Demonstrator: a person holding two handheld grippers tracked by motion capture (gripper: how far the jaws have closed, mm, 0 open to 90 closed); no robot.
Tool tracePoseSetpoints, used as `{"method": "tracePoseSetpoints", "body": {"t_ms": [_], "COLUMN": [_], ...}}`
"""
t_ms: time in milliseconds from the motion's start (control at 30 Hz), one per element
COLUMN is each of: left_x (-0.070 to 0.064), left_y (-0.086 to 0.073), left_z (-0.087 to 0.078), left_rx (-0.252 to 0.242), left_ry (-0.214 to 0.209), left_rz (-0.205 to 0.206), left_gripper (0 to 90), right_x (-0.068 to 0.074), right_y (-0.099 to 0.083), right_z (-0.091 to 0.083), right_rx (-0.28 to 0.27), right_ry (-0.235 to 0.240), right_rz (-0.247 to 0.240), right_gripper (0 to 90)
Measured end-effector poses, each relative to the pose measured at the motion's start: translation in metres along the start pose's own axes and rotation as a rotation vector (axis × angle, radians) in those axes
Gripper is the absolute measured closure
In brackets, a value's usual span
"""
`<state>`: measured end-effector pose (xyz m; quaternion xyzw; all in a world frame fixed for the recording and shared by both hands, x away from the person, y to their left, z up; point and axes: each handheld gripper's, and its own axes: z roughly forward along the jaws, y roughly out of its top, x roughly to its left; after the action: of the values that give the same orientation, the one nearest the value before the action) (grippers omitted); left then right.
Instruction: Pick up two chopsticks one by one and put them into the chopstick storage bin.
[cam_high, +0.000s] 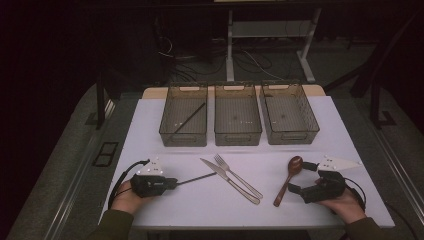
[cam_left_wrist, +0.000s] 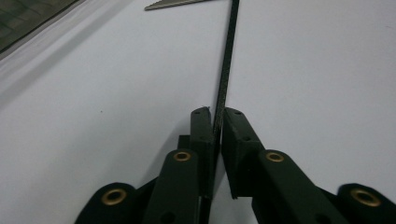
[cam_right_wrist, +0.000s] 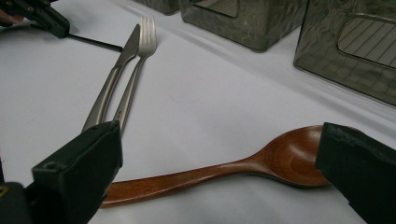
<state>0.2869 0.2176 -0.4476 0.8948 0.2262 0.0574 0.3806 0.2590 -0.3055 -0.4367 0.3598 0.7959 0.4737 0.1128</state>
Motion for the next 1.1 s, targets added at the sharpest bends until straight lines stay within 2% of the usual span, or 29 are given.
{"method": "tracePoseSetpoints", "body": {"t_ms": [200, 367, 467, 733, 933, 1100], "left_x": [-0.001, -0.001, -0.002, -0.002, -0.007, -0.012], "left_y": [0.0, 0.001, 0.0, -0.001, 0.008, 0.015], "left_z": [0.0, -0.002, -0.005, -0.014, -0.021, -0.022], "left_rx": [0.002, 0.009, -0.009, -0.026, -0.024, -0.026], "left_ry": [-0.005, -0.03, -0.034, -0.022, 0.006, 0.006], "left_rz": [0.007, 0.0, -0.019, -0.072, -0.082, -0.08], "left_gripper": [83.7, 84.7, 84.9, 85.0, 85.0, 85.0], "right_x": [0.0, 0.0, 0.0, 0.0, 0.0, 0.0], "right_y": [0.0, 0.0, 0.0, 0.0, 0.0, 0.0], "right_z": [0.0, 0.0, 0.0, 0.0, -0.001, -0.001], "right_rx": [-0.001, -0.003, -0.003, -0.003, -0.003, -0.004], "right_ry": [0.0, -0.001, 0.0, -0.002, -0.001, -0.001], "right_rz": [-0.002, -0.002, -0.003, -0.004, -0.003, -0.003], "right_gripper": [0.1, 0.1, 0.1, 0.1, 0.1, 0.1]}}
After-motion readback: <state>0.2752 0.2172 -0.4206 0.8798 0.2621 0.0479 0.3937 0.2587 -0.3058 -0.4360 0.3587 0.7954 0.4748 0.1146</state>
